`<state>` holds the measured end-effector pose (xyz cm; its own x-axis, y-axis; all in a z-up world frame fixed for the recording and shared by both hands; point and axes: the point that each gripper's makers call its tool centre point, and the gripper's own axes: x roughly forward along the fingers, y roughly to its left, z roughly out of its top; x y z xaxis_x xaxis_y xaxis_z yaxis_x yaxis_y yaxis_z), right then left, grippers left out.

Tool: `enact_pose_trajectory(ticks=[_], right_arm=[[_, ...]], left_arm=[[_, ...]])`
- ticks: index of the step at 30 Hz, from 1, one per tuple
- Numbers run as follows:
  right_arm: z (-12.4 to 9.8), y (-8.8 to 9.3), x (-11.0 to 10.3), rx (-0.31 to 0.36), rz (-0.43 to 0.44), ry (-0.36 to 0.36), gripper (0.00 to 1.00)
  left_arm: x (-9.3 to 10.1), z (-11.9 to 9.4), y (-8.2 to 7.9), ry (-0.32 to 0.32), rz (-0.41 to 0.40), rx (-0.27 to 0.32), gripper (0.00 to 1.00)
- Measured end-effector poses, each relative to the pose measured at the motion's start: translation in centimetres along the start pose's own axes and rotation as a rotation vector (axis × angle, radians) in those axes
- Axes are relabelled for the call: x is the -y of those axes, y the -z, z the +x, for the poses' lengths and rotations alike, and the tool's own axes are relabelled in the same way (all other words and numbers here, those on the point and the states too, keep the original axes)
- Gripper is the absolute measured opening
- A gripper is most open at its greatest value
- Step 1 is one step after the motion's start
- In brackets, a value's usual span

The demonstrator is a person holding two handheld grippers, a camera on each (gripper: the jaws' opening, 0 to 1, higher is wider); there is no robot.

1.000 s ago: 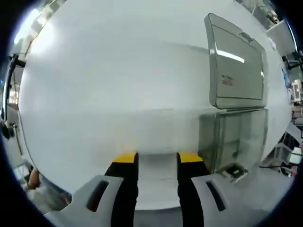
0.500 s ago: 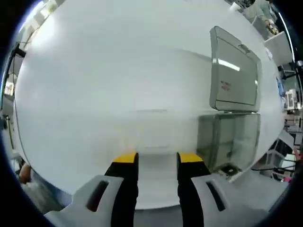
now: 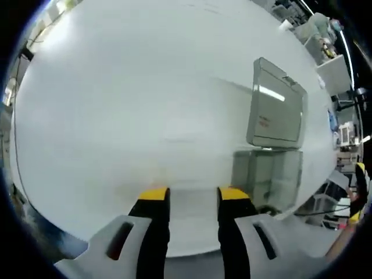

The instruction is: Insert the divider into the dual guide fixture by aligning both edges with the guide slots and pushing it downward to the bottom, including one-sided entry, uneven engagement, binding, and posture correction.

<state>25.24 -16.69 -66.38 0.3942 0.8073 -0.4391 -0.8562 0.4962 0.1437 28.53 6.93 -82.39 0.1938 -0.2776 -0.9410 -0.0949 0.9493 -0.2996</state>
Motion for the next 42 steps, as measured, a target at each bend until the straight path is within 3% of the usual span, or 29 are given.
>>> enact_pose_trajectory(ticks=[12,18,27,35,42], right_arm=[[-0.1,-0.4,0.1,-0.003,0.036,0.000,0.48],[0.0,-0.7,-0.1,-0.008,0.065,-0.001,0.46],[0.4,-1.0,-0.4,-0.017,0.133,0.008,0.43],[1.0,-2.2,-1.2,-0.009,0.225,0.045,0.37],[2.1,-2.4,-1.3,-0.039,0.273,0.126,0.32]], left_arm=[[0.7,-2.1,-0.6,0.128,-0.054,0.077,0.29],[2.7,-3.5,-1.0,0.228,-0.070,0.121,0.29],[7.1,-5.1,-1.2,0.371,-0.038,0.169,0.29],[11.7,-6.6,-1.9,0.530,-0.014,0.252,0.29],[15.7,-7.5,-1.9,0.673,-0.021,0.293,0.29]])
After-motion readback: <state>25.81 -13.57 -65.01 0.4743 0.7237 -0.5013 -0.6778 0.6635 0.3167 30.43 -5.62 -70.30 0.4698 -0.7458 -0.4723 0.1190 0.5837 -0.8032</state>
